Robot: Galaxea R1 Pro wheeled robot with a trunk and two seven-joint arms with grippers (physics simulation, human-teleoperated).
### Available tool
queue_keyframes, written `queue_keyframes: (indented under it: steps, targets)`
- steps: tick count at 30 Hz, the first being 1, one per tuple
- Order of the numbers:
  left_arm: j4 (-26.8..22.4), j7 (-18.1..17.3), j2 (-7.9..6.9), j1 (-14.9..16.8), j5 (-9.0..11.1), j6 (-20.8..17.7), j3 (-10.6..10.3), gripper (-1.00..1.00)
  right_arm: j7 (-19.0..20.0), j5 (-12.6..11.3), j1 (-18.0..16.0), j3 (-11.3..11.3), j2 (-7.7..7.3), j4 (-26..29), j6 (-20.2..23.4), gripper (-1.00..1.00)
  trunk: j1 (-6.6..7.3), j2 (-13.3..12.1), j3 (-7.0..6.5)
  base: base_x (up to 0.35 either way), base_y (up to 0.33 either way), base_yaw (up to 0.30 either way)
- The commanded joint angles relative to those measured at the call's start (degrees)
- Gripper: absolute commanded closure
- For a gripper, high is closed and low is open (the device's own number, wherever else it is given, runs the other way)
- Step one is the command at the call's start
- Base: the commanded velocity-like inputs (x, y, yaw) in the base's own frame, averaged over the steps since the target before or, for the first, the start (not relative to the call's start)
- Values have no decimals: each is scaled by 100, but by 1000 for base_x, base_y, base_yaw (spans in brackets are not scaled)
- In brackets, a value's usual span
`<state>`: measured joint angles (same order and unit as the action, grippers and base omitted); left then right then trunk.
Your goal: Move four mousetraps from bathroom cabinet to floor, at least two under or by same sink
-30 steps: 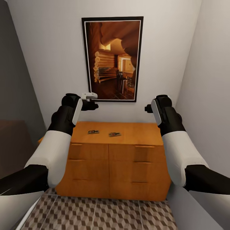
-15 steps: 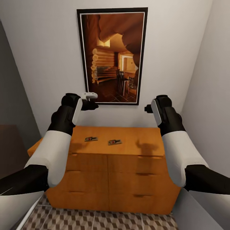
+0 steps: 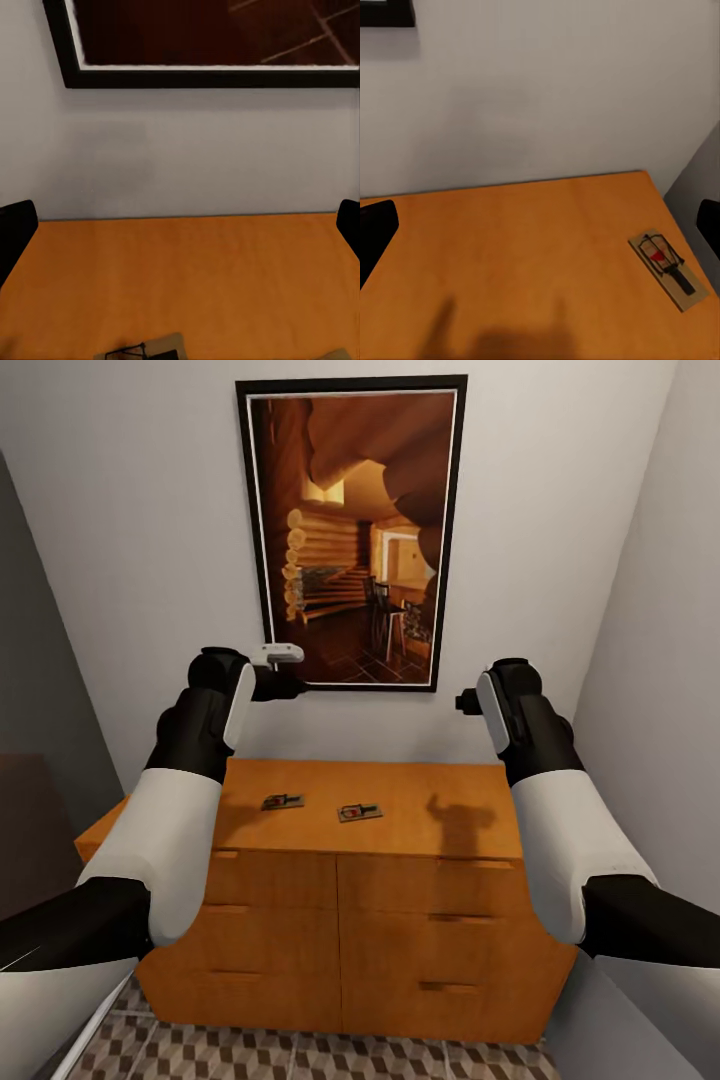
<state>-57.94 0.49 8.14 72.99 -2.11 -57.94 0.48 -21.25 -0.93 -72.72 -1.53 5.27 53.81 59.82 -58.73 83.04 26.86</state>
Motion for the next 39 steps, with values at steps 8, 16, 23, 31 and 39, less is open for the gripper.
queue_keyframes:
  steps: [8,16,23,31,39]
  targets:
    - [37,2,3,5,13,-26,5,-100,1,-27,-5,-12,-31,-13,18,-100,0,4,7,26,-21,0]
    - [109,-1,3,5,22,-25,5,-100,5,-30,-5,-11,-36,-18,18,-100,0,4,7,117,-164,0]
    - [134,-4,3,5,24,-24,5,-100,6,-30,-5,-7,-35,-19,18,-100,0,4,7,93,-105,0]
    - [184,-1,3,5,26,-24,5,-100,1,-30,-5,-12,-39,-22,18,-100,0,4,7,24,-27,0]
    - [272,-1,3,5,25,-24,5,-100,11,-33,-5,-20,-75,-274,18,-100,0,4,7,5,-6,0]
